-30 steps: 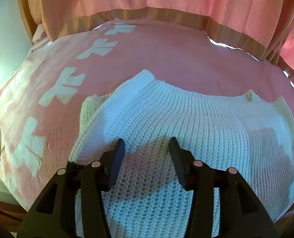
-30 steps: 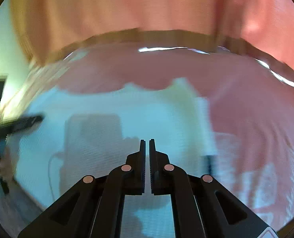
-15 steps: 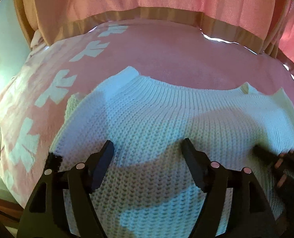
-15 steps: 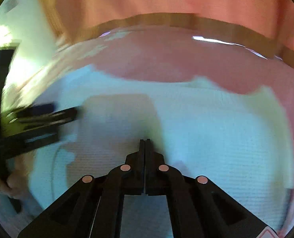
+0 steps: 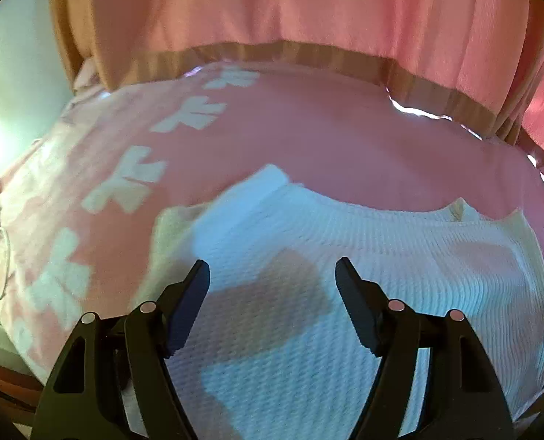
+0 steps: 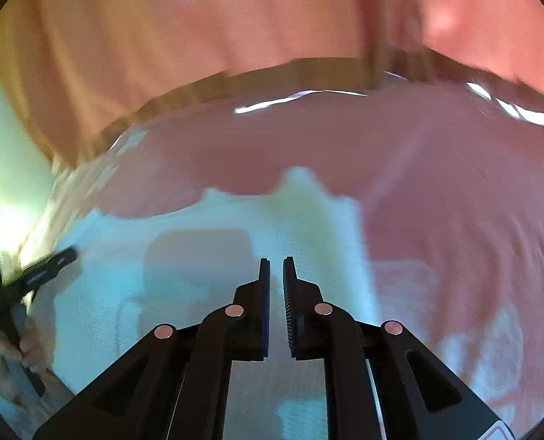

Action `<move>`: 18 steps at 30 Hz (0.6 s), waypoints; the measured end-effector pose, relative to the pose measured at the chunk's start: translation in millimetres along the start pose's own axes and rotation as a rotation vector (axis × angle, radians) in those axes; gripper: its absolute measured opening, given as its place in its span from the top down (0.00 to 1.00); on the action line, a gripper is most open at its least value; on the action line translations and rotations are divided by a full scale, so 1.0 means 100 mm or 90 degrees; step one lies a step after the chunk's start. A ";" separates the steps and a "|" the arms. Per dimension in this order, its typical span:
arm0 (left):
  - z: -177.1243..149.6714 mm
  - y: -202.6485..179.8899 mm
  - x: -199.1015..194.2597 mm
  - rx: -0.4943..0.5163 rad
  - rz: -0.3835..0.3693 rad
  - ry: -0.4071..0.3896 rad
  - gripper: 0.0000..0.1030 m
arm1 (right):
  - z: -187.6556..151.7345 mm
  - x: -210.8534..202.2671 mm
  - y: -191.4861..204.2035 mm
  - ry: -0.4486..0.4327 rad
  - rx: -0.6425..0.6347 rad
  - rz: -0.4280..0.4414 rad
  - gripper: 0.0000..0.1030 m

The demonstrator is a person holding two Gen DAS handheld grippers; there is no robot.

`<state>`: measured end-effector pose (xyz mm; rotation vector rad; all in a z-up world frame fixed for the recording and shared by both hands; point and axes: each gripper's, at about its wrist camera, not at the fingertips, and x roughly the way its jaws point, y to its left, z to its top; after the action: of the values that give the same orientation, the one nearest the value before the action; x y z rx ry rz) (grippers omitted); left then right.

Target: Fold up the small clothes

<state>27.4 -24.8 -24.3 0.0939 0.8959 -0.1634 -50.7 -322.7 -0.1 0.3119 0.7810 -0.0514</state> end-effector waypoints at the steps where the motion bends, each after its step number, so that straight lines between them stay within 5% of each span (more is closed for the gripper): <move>1: 0.00 -0.06 0.10 0.008 0.007 0.020 0.33 | 0.02 0.11 0.07 0.013 -0.012 0.013 0.90; 3: -0.02 -0.16 0.25 0.030 0.042 0.027 0.28 | 0.00 0.37 0.15 0.056 -0.038 0.004 0.96; 5: -0.01 -0.20 0.28 0.049 0.075 0.010 0.23 | -0.02 0.53 0.05 0.065 -0.057 -0.064 1.00; 9: 0.04 0.01 0.29 0.002 0.037 0.015 0.22 | 0.13 0.40 -0.57 0.036 0.109 -0.076 1.00; 13: 0.05 0.03 0.24 0.006 0.030 -0.009 0.22 | 0.16 0.35 -0.36 0.022 0.055 -0.061 0.99; 15: 0.06 0.03 0.36 0.014 0.048 0.001 0.22 | 0.12 0.49 -0.25 0.034 -0.009 -0.109 1.00; 18: 0.08 0.00 0.38 0.020 0.057 -0.002 0.22 | 0.14 0.54 -0.46 0.028 0.058 -0.094 1.00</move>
<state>57.0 -29.6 -48.5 0.1633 0.8846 -0.0938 -10.0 -367.4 -40.0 0.3418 0.8461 -0.2200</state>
